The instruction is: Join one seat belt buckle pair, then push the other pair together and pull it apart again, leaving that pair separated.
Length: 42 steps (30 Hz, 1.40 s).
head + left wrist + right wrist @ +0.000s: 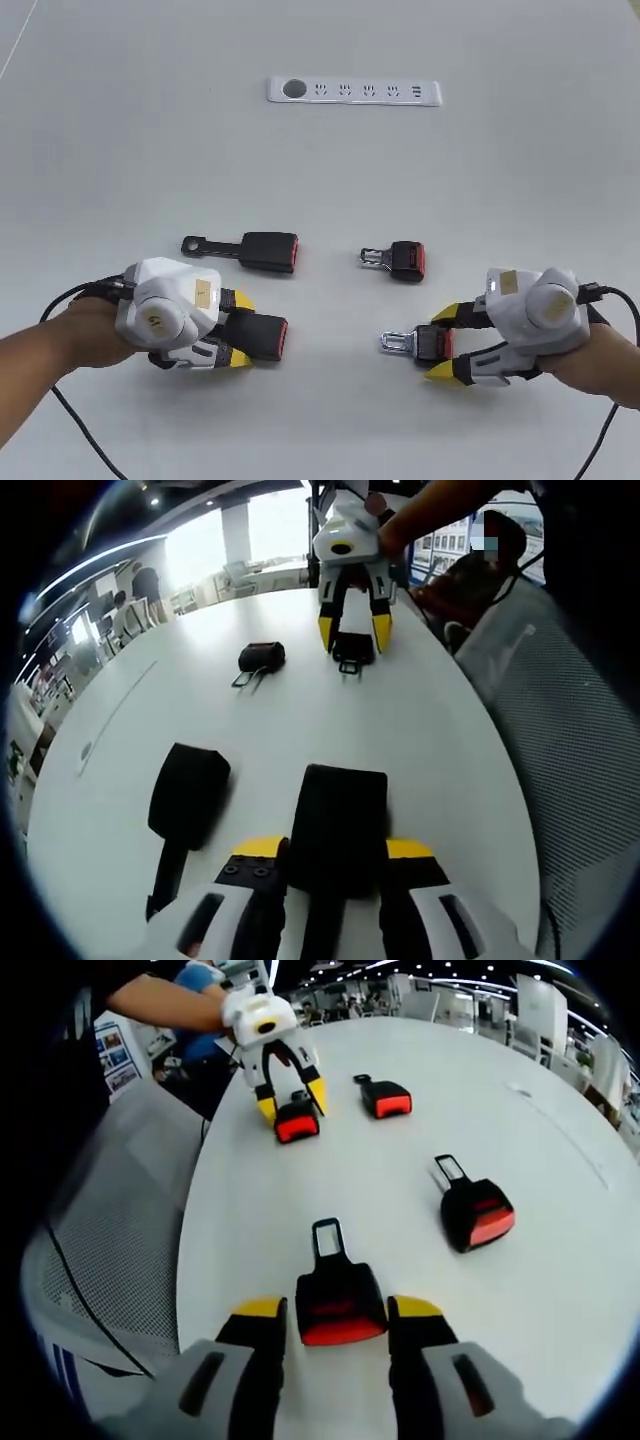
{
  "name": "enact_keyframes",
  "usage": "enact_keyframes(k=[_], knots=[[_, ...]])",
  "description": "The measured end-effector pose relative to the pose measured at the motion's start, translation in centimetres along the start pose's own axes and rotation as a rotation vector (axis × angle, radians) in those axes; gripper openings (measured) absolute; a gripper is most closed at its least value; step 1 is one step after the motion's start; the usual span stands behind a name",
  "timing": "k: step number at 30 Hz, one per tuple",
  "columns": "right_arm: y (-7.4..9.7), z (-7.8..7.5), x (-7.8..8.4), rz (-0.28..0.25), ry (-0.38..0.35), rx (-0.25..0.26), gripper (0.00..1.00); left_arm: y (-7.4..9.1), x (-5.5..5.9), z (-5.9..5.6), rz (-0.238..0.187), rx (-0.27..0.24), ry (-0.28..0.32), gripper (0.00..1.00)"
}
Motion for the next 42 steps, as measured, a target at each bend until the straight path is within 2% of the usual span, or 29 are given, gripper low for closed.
enact_keyframes(k=[2, 9, 18, 24, 33, 42], knots=[[0.0, 0.0, -0.1, 0.004, -0.002, -0.002, 0.36, 0.0, 0.1, 0.0, 0.002, -0.010, 0.014, 0.36], [-0.2, 0.1, -0.6, 0.038, 0.032, -0.003, 0.35, -0.1, 0.1, 0.0, 0.000, -0.030, 0.038, 0.35], [-0.4, 0.1, -1.0, 0.133, 0.084, -0.012, 0.34, -0.1, 0.0, 0.2, 0.029, 0.000, -0.009, 0.35], [-0.5, 0.1, -1.1, 0.178, 0.084, -0.018, 0.34, -0.1, -0.1, 0.2, 0.047, 0.022, -0.033, 0.34], [-1.3, 0.5, -2.1, 0.186, 0.099, -0.023, 0.33, 0.0, 0.0, 0.1, 0.052, 0.030, -0.040, 0.34], [-2.7, 0.8, -3.9, 0.180, 0.130, -0.039, 0.33, 0.1, 0.0, 0.1, 0.059, 0.034, -0.041, 0.34]])
Point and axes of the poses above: the centre of the closed fingertips' face, and the gripper's own axes: y roughly backward along the fingers, z roughly to its left, x roughly out of its underside, the point moved 6 cm from there along y, roughly backward along the fingers, and after that the axes turned 1 degree about -x, right-handed, at the moved point
